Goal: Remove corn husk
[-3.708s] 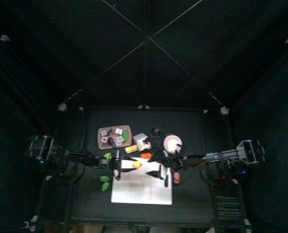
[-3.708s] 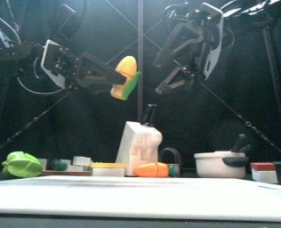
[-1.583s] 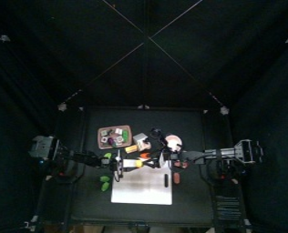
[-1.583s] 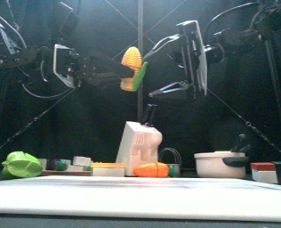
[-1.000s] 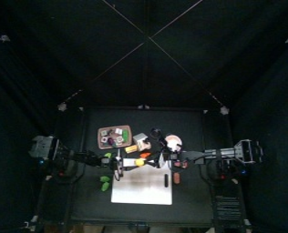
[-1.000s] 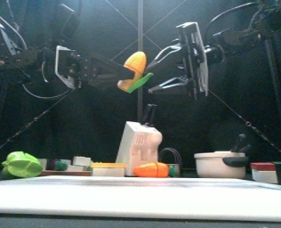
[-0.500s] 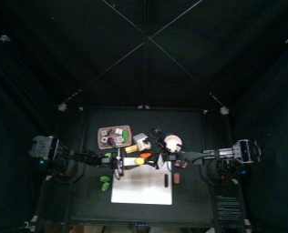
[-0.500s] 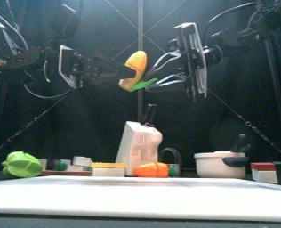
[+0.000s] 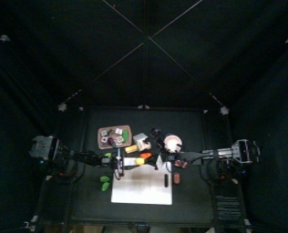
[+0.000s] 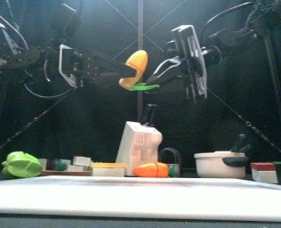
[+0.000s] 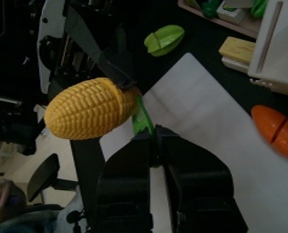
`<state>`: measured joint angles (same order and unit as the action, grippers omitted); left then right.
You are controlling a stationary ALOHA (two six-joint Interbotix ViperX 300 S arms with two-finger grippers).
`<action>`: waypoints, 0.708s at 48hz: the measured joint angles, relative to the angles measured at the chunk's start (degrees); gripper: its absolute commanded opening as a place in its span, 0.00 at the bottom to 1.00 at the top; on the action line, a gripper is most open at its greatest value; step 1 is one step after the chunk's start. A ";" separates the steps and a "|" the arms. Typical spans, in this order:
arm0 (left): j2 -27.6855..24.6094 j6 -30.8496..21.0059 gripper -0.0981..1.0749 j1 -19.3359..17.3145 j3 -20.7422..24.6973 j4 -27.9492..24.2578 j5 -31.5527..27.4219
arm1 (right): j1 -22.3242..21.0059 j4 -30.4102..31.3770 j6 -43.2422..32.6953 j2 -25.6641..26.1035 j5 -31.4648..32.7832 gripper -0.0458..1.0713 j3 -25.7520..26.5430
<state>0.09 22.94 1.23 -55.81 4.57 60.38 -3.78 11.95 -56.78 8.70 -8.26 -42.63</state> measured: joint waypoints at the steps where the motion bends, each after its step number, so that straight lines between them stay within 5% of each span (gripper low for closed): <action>1: 0.00 0.00 0.54 0.00 0.00 0.00 0.00 | 0.00 0.00 0.00 0.00 0.18 0.31 0.00; 34: 0.79 0.00 0.54 0.00 0.09 0.00 0.62 | 0.00 0.09 0.00 -0.70 4.31 0.30 -1.41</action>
